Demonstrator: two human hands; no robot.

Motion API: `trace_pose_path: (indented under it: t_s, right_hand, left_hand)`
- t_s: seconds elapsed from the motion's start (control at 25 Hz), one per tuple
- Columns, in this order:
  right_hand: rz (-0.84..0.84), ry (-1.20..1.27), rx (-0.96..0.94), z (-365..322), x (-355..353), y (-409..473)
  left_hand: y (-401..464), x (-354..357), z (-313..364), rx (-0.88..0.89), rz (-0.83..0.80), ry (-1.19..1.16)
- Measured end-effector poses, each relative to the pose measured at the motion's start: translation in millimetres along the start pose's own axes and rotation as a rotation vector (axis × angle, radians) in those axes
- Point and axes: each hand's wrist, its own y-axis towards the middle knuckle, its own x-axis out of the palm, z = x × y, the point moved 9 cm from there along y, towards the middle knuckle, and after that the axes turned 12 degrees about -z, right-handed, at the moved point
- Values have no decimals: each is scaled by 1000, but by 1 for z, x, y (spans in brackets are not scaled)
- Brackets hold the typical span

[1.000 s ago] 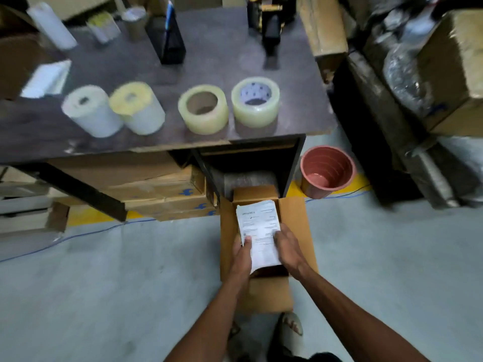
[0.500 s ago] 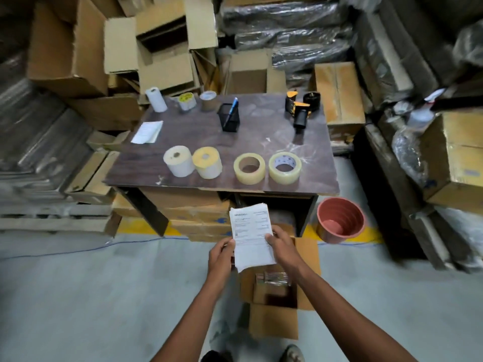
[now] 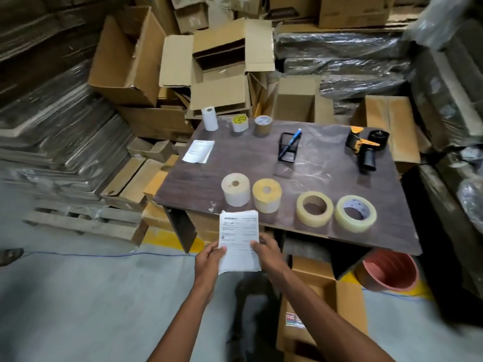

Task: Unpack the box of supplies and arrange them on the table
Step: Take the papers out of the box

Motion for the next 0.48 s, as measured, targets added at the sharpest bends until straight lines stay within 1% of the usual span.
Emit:
trace_pose_path:
  t_s: [0.08,0.2,0.32,0.48]
  right_hand:
    - [-29,-21,-26,-27,37,33]
    - [-73,-63,-4,-48,82,84]
    - [-15,-88,20,-60,111,141]
    - [0,-151,139,-64,140,212]
  left_hand:
    - [33,-40,21,23,38,-4]
    - [83,-89,44,24,77,27]
    - [137,-127,68,1,94,101]
    - [209,-155,91,-8,58,226]
